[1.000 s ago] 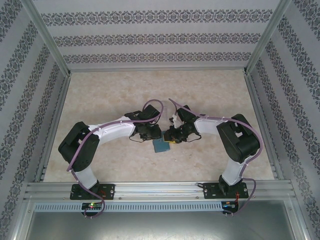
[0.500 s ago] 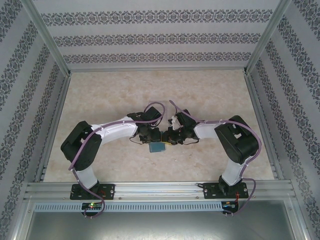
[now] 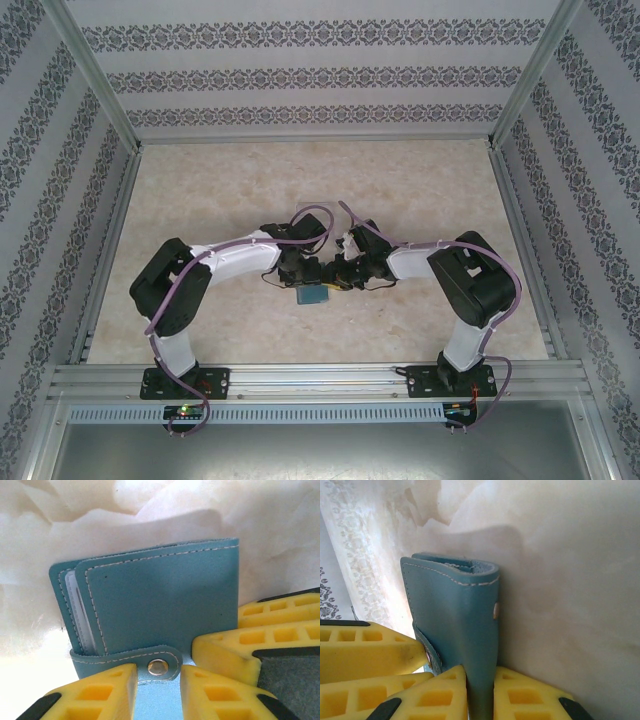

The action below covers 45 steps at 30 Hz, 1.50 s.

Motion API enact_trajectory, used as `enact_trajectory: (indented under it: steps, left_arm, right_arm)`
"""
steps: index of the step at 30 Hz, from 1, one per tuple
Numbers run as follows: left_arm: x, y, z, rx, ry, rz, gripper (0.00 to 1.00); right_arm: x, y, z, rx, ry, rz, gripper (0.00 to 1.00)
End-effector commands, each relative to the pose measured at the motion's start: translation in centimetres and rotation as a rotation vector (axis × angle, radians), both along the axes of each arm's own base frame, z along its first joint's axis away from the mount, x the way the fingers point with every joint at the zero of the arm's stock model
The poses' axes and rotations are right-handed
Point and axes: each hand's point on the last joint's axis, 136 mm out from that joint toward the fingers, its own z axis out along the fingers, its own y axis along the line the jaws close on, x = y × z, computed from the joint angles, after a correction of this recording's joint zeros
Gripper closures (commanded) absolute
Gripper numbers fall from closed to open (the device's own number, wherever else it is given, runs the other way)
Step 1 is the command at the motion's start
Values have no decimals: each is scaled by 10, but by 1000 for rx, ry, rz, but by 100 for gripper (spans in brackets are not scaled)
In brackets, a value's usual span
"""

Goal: Take the credit cards out of the card holder

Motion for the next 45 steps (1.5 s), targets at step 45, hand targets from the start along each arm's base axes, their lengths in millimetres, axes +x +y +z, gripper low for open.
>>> enact_trajectory:
  steps: [45]
  left_arm:
    - [1,12,28,14,-56,-57,81]
  right_arm:
    - [2,-2,2,3,10,-47,67]
